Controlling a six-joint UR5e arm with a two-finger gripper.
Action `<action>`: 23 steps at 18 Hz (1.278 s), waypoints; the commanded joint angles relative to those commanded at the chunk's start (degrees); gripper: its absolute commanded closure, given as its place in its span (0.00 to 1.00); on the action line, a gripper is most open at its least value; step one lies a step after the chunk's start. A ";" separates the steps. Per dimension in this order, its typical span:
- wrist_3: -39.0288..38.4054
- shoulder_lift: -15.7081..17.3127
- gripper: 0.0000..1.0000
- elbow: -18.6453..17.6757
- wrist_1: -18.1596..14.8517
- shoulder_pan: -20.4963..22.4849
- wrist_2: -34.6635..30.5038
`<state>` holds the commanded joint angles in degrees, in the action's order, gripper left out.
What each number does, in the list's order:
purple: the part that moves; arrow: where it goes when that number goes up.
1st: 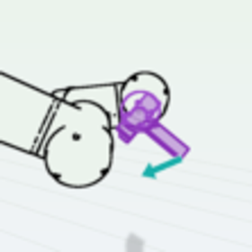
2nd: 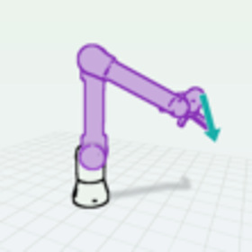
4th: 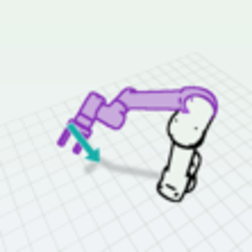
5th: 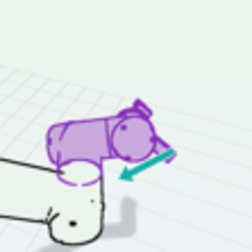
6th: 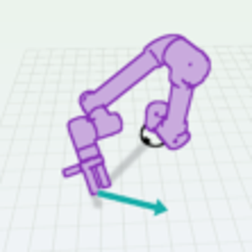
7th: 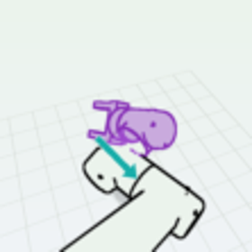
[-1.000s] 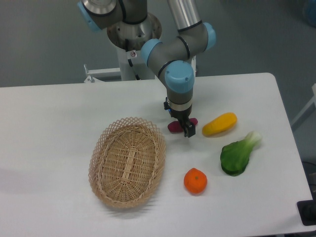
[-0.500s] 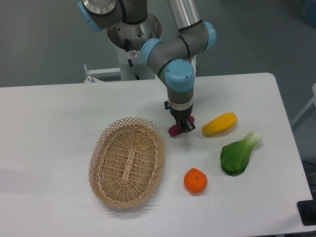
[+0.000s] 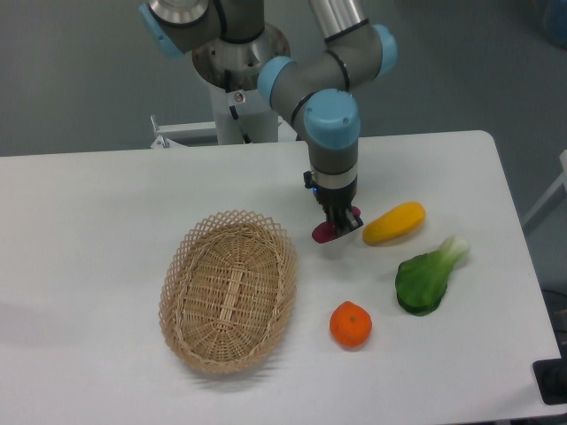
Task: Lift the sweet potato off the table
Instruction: 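Lift the sweet potato up off the table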
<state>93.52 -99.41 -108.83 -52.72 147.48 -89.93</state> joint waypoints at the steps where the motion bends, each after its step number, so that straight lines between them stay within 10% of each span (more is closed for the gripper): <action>1: -1.66 0.44 0.84 1.67 -1.15 0.00 1.58; 8: -15.89 0.45 0.84 9.94 -1.25 -0.09 10.81; 23: -19.78 -0.26 0.83 11.97 -0.72 -0.44 11.61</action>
<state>73.74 -99.67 -96.86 -53.44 147.04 -78.31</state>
